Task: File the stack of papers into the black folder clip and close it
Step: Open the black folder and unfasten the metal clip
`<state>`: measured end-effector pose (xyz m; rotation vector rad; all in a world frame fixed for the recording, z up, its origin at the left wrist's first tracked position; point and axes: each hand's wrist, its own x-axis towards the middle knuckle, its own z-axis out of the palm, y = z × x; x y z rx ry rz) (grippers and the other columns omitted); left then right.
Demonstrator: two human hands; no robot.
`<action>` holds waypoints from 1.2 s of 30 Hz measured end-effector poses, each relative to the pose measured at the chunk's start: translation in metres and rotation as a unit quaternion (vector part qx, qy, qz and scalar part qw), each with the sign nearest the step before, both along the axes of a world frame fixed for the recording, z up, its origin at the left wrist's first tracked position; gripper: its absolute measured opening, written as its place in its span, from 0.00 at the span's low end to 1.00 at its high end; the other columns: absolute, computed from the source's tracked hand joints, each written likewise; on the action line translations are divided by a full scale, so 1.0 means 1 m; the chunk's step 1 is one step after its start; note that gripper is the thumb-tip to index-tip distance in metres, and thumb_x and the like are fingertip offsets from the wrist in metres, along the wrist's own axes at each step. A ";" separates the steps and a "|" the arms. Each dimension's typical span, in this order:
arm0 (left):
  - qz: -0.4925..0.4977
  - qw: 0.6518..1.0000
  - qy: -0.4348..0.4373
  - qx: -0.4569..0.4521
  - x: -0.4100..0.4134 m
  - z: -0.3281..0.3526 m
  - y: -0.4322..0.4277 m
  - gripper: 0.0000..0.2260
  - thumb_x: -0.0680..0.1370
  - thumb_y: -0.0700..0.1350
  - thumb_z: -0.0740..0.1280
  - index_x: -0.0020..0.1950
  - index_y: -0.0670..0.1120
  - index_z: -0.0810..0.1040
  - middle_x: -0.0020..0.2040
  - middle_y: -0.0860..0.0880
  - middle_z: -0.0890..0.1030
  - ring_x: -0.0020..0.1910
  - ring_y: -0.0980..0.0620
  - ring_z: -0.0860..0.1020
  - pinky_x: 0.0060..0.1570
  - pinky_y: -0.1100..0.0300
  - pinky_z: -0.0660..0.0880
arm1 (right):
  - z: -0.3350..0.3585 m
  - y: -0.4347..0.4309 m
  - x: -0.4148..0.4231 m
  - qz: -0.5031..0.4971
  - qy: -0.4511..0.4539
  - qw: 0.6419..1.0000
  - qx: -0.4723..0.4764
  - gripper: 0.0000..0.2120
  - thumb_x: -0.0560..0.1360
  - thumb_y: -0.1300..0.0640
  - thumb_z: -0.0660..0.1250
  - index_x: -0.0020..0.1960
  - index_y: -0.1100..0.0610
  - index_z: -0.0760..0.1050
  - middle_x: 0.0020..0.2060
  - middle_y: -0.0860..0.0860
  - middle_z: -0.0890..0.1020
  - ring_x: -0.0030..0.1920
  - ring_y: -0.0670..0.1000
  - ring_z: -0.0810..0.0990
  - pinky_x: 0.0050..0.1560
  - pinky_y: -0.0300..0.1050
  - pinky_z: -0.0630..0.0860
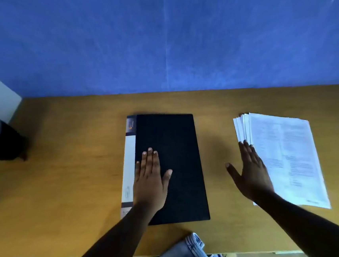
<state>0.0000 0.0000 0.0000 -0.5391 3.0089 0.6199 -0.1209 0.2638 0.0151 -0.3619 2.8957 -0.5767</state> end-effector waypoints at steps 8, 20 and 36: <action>-0.047 0.994 -0.041 -0.085 0.022 -0.029 0.016 0.35 0.79 0.64 0.46 0.79 0.43 0.55 0.81 0.44 0.54 0.80 0.47 0.50 0.76 0.47 0.47 | -0.030 0.021 0.016 0.019 -0.042 0.994 0.095 0.42 0.75 0.32 0.53 0.79 0.51 0.41 0.79 0.50 0.45 0.78 0.51 0.40 0.78 0.54 0.48; -0.042 0.997 -0.014 -0.059 0.032 -0.023 0.016 0.32 0.80 0.61 0.53 0.77 0.41 0.61 0.79 0.43 0.61 0.79 0.46 0.55 0.76 0.52 0.47 | -0.022 0.009 0.020 0.032 -0.057 0.995 0.077 0.37 0.77 0.40 0.59 0.79 0.49 0.46 0.79 0.49 0.44 0.78 0.52 0.40 0.77 0.57 0.50; -0.029 0.996 -0.080 -0.022 0.112 -0.017 -0.010 0.35 0.74 0.65 0.56 0.79 0.55 0.56 0.80 0.47 0.53 0.79 0.42 0.52 0.74 0.48 0.43 | -0.008 -0.016 0.073 0.067 -0.132 0.988 -0.044 0.34 0.76 0.50 0.67 0.77 0.47 0.56 0.77 0.39 0.48 0.77 0.51 0.58 0.69 0.55 0.67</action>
